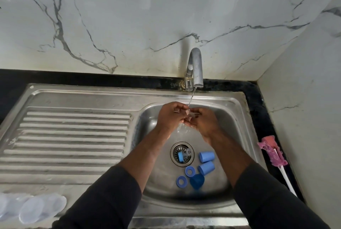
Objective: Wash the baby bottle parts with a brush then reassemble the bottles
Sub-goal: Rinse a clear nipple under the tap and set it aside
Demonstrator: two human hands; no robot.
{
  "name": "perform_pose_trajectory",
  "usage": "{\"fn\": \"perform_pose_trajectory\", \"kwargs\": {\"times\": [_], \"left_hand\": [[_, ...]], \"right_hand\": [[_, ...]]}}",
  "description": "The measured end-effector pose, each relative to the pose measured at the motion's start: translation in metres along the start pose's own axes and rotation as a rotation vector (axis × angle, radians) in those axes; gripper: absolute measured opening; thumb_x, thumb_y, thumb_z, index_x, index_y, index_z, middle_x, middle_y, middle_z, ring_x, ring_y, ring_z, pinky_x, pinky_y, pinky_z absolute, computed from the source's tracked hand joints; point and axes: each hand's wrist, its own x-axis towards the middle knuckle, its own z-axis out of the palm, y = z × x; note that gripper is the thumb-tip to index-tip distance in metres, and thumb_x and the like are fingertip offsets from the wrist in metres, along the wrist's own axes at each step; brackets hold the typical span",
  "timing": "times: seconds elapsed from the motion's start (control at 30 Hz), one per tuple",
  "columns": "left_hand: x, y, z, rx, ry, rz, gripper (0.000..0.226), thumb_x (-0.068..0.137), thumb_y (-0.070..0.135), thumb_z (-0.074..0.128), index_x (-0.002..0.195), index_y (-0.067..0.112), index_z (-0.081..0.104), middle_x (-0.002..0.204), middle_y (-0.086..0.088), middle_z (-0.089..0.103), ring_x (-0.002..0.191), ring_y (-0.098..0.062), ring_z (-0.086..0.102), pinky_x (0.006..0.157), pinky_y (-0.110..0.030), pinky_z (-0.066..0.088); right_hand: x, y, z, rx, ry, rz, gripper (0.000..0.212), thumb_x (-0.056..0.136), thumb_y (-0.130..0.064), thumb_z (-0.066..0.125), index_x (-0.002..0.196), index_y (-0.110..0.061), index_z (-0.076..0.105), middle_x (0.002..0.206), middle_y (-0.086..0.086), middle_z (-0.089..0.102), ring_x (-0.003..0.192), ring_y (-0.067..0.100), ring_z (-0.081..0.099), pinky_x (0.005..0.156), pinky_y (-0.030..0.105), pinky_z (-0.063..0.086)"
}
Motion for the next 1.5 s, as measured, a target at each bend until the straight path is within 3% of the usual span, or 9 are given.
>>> {"fn": "perform_pose_trajectory", "kwargs": {"times": [0.17, 0.33, 0.5, 0.63, 0.83, 1.0, 1.2, 1.4, 1.5], "left_hand": [[0.007, 0.001, 0.007, 0.175, 0.011, 0.104, 0.019, 0.081, 0.015, 0.081, 0.081, 0.032, 0.073, 0.086, 0.005, 0.076, 0.082, -0.015, 0.073, 0.082, -0.044, 0.061], [0.016, 0.015, 0.004, 0.388, 0.072, 0.218, 0.002, 0.088, 0.022, 0.074, 0.09, 0.022, 0.074, 0.084, 0.009, 0.073, 0.079, -0.011, 0.07, 0.081, -0.038, 0.058], [-0.001, 0.02, 0.001, 0.468, -0.043, 0.259, 0.013, 0.088, 0.016, 0.074, 0.101, 0.014, 0.078, 0.093, 0.0, 0.077, 0.084, -0.011, 0.07, 0.084, -0.031, 0.056], [-0.027, 0.006, -0.008, 0.389, 0.023, 0.176, 0.014, 0.092, 0.008, 0.068, 0.103, 0.011, 0.076, 0.096, -0.005, 0.077, 0.09, -0.02, 0.072, 0.086, -0.038, 0.058], [-0.085, -0.024, -0.018, 0.396, 0.192, 0.063, 0.018, 0.085, 0.008, 0.07, 0.1, 0.016, 0.077, 0.091, 0.004, 0.075, 0.078, -0.007, 0.068, 0.075, -0.028, 0.058], [-0.119, -0.032, -0.02, 0.319, 0.233, 0.042, 0.017, 0.086, 0.006, 0.068, 0.097, 0.017, 0.076, 0.08, 0.005, 0.073, 0.062, -0.008, 0.065, 0.072, -0.029, 0.057], [-0.135, -0.02, -0.01, 0.278, 0.257, 0.025, 0.015, 0.089, 0.014, 0.064, 0.094, 0.024, 0.074, 0.081, 0.005, 0.074, 0.074, -0.01, 0.07, 0.072, -0.028, 0.055], [-0.174, -0.035, -0.022, 0.309, 0.297, -0.061, 0.013, 0.093, 0.016, 0.064, 0.102, 0.018, 0.074, 0.08, 0.011, 0.069, 0.073, -0.005, 0.066, 0.066, -0.018, 0.049], [-0.197, -0.044, -0.039, 0.309, 0.345, -0.105, 0.013, 0.092, 0.017, 0.066, 0.101, 0.021, 0.074, 0.075, 0.012, 0.067, 0.069, -0.004, 0.064, 0.065, -0.014, 0.048]], "right_hand": [[0.004, -0.003, 0.002, -0.088, 0.036, -0.056, 0.015, 0.091, -0.007, 0.071, 0.088, -0.022, 0.072, 0.089, 0.004, 0.077, 0.092, 0.024, 0.074, 0.087, 0.038, 0.06], [0.007, -0.013, -0.001, -0.23, 0.071, -0.098, 0.005, 0.092, -0.015, 0.072, 0.096, -0.018, 0.072, 0.094, 0.01, 0.076, 0.077, 0.021, 0.073, 0.072, 0.038, 0.062], [-0.003, -0.006, -0.007, -0.498, 0.108, -0.27, 0.007, 0.086, -0.027, 0.079, 0.085, -0.023, 0.074, 0.078, -0.003, 0.072, 0.077, 0.016, 0.069, 0.076, 0.041, 0.059], [-0.018, 0.008, -0.008, -0.555, 0.104, -0.403, 0.011, 0.082, -0.013, 0.081, 0.091, -0.016, 0.076, 0.077, -0.007, 0.068, 0.07, 0.005, 0.064, 0.068, 0.024, 0.05], [-0.039, 0.023, -0.008, -0.628, 0.072, -0.491, 0.017, 0.085, -0.016, 0.077, 0.101, -0.015, 0.076, 0.088, -0.005, 0.071, 0.083, 0.011, 0.066, 0.078, 0.025, 0.05], [-0.06, 0.026, -0.014, -0.711, 0.033, -0.583, 0.012, 0.091, -0.02, 0.071, 0.1, -0.014, 0.078, 0.091, 0.0, 0.075, 0.082, 0.012, 0.065, 0.073, 0.022, 0.042], [-0.078, 0.014, -0.025, -0.712, 0.051, -0.696, 0.013, 0.093, -0.03, 0.066, 0.099, -0.022, 0.073, 0.089, -0.005, 0.073, 0.083, 0.012, 0.066, 0.074, 0.032, 0.053], [-0.089, 0.04, -0.024, -0.847, 0.061, -0.594, 0.019, 0.089, -0.034, 0.072, 0.104, -0.024, 0.075, 0.099, -0.004, 0.072, 0.092, 0.019, 0.067, 0.078, 0.034, 0.054], [-0.096, 0.047, -0.015, -0.869, 0.052, -0.683, 0.019, 0.092, -0.026, 0.07, 0.11, -0.023, 0.075, 0.107, -0.002, 0.067, 0.095, 0.019, 0.064, 0.078, 0.031, 0.048]]}}
